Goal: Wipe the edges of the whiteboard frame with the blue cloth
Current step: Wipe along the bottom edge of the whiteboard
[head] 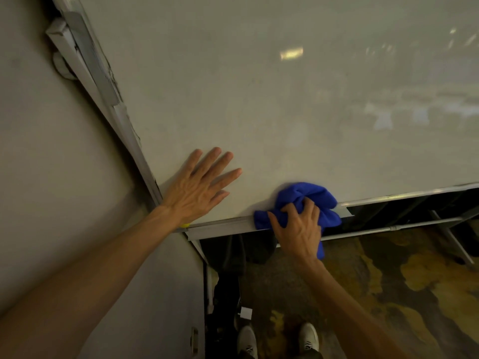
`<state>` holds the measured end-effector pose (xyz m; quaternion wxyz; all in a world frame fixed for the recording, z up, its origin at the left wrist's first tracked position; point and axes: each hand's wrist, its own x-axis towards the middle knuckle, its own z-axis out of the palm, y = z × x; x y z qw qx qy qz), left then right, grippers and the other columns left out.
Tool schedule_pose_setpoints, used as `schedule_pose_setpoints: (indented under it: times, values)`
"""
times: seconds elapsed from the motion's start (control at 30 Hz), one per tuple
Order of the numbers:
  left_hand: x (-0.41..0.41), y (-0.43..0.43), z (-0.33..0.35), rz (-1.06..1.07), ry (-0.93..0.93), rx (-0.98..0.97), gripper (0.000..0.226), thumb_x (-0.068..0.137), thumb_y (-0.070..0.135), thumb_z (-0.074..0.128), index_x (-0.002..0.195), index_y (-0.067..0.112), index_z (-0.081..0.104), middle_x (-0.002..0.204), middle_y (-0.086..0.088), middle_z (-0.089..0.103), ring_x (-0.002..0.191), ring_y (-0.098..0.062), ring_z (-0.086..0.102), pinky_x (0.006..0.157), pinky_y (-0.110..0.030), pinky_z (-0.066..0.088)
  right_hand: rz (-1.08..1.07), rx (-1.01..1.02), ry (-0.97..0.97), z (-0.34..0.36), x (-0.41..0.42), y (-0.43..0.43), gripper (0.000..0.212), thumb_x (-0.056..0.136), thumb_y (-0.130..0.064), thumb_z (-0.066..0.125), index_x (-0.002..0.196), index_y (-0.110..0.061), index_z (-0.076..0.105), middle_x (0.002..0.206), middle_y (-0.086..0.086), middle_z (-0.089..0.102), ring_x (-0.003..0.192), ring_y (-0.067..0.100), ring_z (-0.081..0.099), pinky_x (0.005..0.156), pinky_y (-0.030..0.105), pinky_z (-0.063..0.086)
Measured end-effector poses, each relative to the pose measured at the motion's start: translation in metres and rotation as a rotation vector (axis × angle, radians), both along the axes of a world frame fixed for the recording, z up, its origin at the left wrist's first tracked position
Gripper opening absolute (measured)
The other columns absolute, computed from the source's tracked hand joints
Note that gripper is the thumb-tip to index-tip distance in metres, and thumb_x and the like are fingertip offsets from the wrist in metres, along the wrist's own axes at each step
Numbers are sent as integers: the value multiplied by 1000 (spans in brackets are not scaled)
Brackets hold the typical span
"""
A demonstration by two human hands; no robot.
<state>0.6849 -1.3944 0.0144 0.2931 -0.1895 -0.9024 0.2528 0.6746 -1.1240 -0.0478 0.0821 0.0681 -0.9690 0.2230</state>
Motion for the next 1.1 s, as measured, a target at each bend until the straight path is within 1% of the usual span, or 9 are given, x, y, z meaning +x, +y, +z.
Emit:
schedule_pose_setpoints:
  times: [0.17, 0.3, 0.43, 0.57, 0.73, 0.87, 0.9, 1.0, 1.1]
  values:
    - [1, 5, 0, 29, -23, -10, 68, 103, 56, 19, 162, 27, 2, 167, -11, -15, 154, -33, -13, 122, -53, -14, 170, -36, 60, -1, 30, -46, 35, 86, -48, 65, 111, -28, 50, 124, 11, 45, 109, 29, 50, 70, 43, 52]
    - [5, 6, 0, 58, -20, -42, 72, 102, 57, 21, 162, 26, -5, 166, -13, -21, 153, -34, -18, 122, -54, -14, 277, 41, 60, -2, 37, -62, 46, 91, -55, 51, 132, -38, 41, 127, 12, 46, 110, 30, 49, 71, 48, 53]
    - [5, 9, 4, 38, 1, -41, 73, 102, 56, 19, 161, 25, -10, 165, -12, -24, 152, -33, -21, 122, -53, -13, 320, 86, 9, -10, 30, -40, 48, 90, -66, 41, 129, -37, 45, 130, 7, 45, 116, 27, 45, 82, 51, 49]
    - [3, 16, 6, 36, 5, -55, 72, 103, 55, 20, 161, 25, -10, 165, -11, -25, 152, -33, -22, 121, -54, -11, 267, 148, 31, -11, 8, -6, 49, 88, -71, 38, 118, -34, 51, 125, 7, 47, 112, 26, 47, 75, 46, 52]
    - [-6, 35, 0, -35, -22, -36, 68, 103, 49, 26, 162, 26, 0, 168, -10, -10, 154, -34, -12, 121, -58, -11, 244, 198, -18, -4, -20, 38, 51, 88, -70, 38, 117, -30, 53, 124, 6, 47, 111, 25, 48, 71, 39, 53]
    - [-24, 65, -2, -55, -98, -6, 65, 103, 47, 25, 162, 27, 4, 169, -11, -5, 155, -34, -2, 116, -67, -12, 229, 209, -37, 0, -37, 72, 52, 88, -68, 40, 119, -29, 54, 124, 8, 46, 111, 26, 48, 71, 39, 54]
    - [-26, 70, -3, -65, -114, 1, 65, 103, 46, 26, 162, 27, 6, 169, -12, -3, 155, -34, 0, 118, -65, -11, 229, 218, -38, 0, -41, 79, 52, 88, -68, 40, 120, -29, 54, 124, 8, 46, 111, 26, 48, 71, 39, 54]
    - [-36, 95, -3, -197, -182, -15, 63, 103, 41, 38, 161, 24, 17, 168, -14, 8, 155, -34, 7, 124, -55, -1, 232, 264, -44, 1, -57, 108, 52, 88, -69, 40, 121, -30, 52, 125, 7, 45, 111, 25, 47, 73, 36, 54]
    - [-51, 134, 6, -270, -216, -5, 55, 102, 39, 47, 153, 21, 40, 163, -16, 28, 152, -35, 23, 123, -56, 13, 260, 289, -47, 4, -74, 133, 54, 86, -71, 40, 120, -31, 52, 126, 7, 45, 110, 23, 48, 74, 34, 53]
